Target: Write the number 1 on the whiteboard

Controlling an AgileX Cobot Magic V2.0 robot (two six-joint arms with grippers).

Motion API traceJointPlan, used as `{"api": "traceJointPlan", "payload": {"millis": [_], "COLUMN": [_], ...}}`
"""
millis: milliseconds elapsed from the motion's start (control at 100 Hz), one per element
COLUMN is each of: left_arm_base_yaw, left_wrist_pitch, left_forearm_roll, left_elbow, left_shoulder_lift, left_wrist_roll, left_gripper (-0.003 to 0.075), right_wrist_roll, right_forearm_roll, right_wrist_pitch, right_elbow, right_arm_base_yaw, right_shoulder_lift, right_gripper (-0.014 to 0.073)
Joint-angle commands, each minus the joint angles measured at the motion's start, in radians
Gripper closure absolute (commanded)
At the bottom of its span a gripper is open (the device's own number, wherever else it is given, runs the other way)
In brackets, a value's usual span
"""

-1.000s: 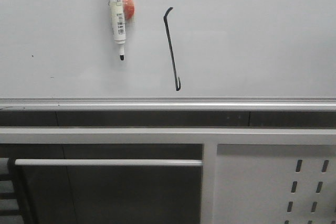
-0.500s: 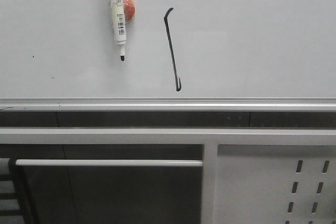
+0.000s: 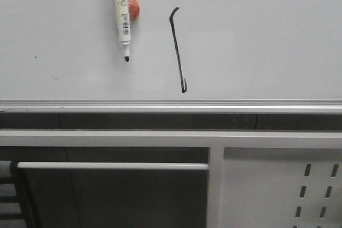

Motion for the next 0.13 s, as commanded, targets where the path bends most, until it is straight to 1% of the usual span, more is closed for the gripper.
{"api": "traceJointPlan", "payload": {"millis": [0, 120], "left_arm_base_yaw": [0.004, 0.004], "left_wrist_pitch": [-0.071, -0.071], "left_forearm_roll": [-0.008, -0.008], "left_elbow": [0.023, 0.023], "left_shoulder_lift": [-0.026, -0.026], "left_wrist_roll": [-0.009, -0.009], "left_gripper": [0.0738, 0.0738], "right_wrist_roll": [-0.011, -0.011], "right_forearm_roll": [-0.001, -0.001], "right_wrist_pitch": [-0.035, -0.035], "right_elbow": [0.031, 0.031], "right_arm_base_yaw": [-0.006, -0.006], "right_shoulder_lift": [-0.020, -0.020], "right_gripper": [0.0665, 0.0665]}}
